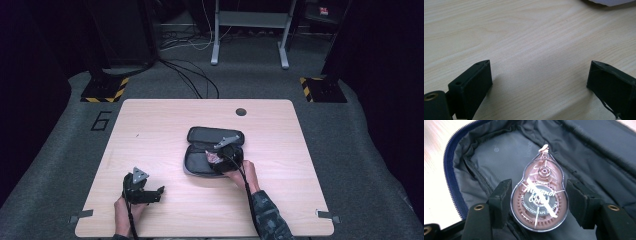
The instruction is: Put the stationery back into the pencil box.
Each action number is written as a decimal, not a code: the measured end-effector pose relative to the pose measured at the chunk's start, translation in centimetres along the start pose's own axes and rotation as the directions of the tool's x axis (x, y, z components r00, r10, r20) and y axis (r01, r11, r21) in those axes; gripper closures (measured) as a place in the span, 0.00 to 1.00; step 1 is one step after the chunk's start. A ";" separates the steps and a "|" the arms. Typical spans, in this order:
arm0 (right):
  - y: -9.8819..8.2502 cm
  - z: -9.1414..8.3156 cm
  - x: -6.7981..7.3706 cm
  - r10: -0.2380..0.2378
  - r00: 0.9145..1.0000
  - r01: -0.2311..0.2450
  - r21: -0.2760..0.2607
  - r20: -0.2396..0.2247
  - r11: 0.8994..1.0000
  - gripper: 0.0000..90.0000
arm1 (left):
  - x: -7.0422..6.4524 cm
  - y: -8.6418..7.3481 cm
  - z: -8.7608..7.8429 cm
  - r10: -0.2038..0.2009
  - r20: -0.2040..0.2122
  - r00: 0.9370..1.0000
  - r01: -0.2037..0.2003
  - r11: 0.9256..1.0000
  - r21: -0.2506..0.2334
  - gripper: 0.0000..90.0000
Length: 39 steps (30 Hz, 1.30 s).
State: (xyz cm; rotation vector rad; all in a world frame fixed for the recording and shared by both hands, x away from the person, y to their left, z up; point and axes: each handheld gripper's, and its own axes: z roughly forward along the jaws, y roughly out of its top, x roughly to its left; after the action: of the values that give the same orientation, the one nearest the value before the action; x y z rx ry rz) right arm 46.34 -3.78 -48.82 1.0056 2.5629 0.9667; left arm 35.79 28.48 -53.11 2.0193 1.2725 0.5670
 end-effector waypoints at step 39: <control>-3.8 -10.2 -0.1 0.052 0.994 -0.041 -0.107 0.100 0.993 0.08 | 0.1 0.0 0.0 0.015 0.000 1.000 -0.015 1.000 0.000 0.07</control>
State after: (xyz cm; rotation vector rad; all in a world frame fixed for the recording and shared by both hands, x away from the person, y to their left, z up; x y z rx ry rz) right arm 40.14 -10.97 -43.56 1.0616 2.3892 1.0229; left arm 35.85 28.56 -53.08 2.0306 1.2585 0.5734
